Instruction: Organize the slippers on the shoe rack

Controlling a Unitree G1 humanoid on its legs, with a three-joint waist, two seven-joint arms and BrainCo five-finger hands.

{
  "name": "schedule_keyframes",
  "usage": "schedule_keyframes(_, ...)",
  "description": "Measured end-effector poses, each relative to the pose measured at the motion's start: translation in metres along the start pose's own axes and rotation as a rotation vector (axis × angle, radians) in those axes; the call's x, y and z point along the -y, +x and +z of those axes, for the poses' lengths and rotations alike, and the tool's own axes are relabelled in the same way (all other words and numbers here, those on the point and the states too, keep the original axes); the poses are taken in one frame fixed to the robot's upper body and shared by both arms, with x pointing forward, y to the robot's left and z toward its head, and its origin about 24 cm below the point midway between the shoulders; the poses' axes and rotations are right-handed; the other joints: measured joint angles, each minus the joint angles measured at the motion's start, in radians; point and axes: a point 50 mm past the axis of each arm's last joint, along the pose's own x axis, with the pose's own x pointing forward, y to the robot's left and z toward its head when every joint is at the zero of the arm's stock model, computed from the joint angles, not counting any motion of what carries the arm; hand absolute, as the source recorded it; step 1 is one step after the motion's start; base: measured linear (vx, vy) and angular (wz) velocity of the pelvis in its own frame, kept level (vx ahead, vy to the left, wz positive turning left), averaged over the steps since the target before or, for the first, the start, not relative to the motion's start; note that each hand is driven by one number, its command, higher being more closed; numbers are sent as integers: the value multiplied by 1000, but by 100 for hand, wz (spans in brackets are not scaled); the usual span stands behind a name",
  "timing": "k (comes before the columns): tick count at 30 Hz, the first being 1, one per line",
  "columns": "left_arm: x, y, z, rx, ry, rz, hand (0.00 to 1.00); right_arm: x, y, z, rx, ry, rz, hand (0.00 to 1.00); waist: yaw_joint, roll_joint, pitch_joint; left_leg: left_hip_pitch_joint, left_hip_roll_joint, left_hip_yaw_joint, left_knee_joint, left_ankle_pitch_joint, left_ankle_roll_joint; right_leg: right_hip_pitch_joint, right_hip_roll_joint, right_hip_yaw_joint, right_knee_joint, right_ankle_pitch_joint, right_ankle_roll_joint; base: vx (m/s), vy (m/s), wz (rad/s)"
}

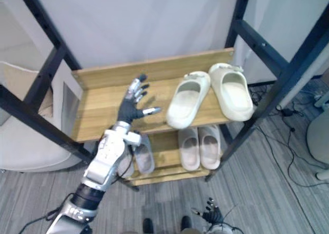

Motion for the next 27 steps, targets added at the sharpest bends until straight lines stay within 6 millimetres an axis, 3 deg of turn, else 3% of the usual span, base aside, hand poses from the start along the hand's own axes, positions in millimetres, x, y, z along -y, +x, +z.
schedule_keyframes(9, 16, -20, -29, -127, -11, -72, 0, -20, 0, -5, -26, -19, 48, 0, 6, -40, -24, 17, 0, -14, 0, 0, 0, 31, 0, -27, -11, -2, 2, -21, -5, 7)
schedule_keyframes(27, 43, -24, -45, -195, -4, -193, 0, -32, -2, -10, -48, -17, 79, 0, 1, -81, -46, 18, 1, -9, -1, 0, -1, 31, 0, -26, -18, -1, 3, 0, 0, 0)
